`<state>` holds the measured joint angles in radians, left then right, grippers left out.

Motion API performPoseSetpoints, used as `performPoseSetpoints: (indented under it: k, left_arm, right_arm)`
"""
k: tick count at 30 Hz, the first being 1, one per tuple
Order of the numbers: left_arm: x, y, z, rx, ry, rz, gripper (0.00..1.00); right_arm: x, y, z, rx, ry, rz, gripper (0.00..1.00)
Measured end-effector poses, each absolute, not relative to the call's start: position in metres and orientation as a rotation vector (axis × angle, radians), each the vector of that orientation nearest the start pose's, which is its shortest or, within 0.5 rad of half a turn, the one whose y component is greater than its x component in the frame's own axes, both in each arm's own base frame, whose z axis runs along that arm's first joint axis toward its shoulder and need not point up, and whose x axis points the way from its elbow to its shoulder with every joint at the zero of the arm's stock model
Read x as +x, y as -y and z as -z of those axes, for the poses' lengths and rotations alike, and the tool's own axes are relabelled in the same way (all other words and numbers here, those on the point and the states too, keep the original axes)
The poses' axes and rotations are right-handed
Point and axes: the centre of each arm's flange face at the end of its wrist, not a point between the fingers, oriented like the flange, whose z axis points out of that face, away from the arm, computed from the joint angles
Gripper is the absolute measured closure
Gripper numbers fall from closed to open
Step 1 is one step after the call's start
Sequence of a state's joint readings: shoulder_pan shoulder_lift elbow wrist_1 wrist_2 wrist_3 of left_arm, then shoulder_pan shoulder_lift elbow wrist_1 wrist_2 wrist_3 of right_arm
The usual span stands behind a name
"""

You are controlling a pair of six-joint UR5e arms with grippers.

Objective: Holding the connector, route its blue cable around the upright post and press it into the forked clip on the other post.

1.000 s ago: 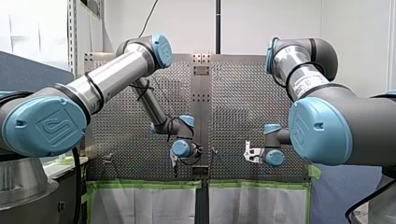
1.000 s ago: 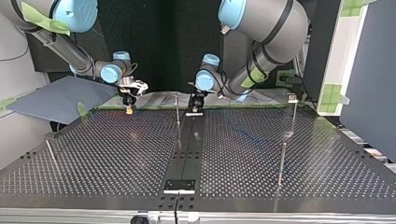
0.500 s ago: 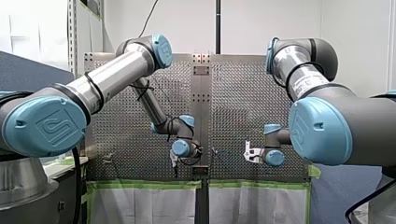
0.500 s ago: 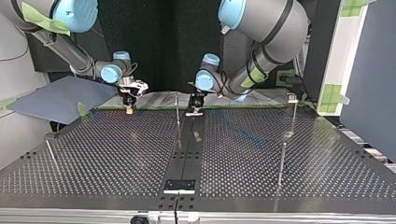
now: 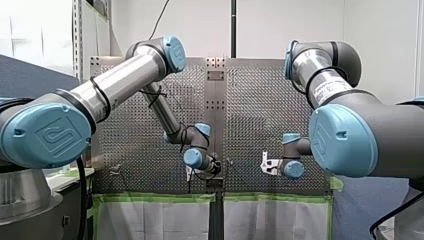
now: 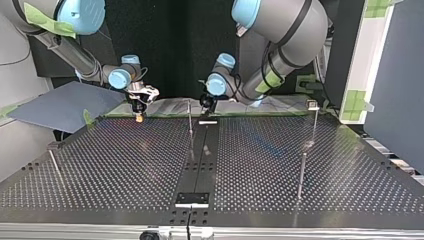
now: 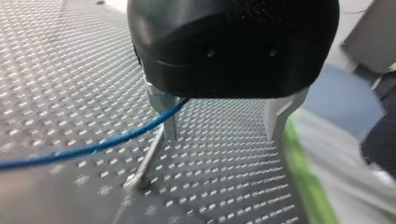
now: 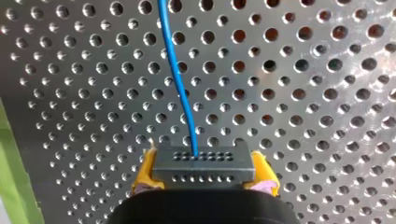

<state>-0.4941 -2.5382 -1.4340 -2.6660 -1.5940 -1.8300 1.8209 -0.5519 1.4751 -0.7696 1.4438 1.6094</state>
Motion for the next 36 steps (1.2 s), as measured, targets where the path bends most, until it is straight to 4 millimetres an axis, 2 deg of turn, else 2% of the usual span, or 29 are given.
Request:
performPoseSetpoints:
  k: [7, 12, 24, 36]
  left_arm:
    - [0.513, 0.437, 0.023, 0.295, -1.959, 0.463, 0.10]
    - [0.511, 0.437, 0.025, 0.294, -1.932, 0.454, 0.10]
    - [0.524, 0.434, 0.000, 0.248, -1.870, 0.437, 0.10]
    - [0.495, 0.444, 0.012, 0.361, -1.899, 0.482, 0.10]
  right_arm:
    - [0.311, 0.623, 0.041, 1.597, 1.149, -1.425, 1.00]
    - [0.311, 0.622, 0.042, 1.601, 1.152, -1.423, 1.00]
    - [0.310, 0.623, 0.043, 1.601, 1.155, -1.420, 1.00]
    - [0.308, 0.622, 0.044, 1.606, 1.160, -1.416, 1.00]
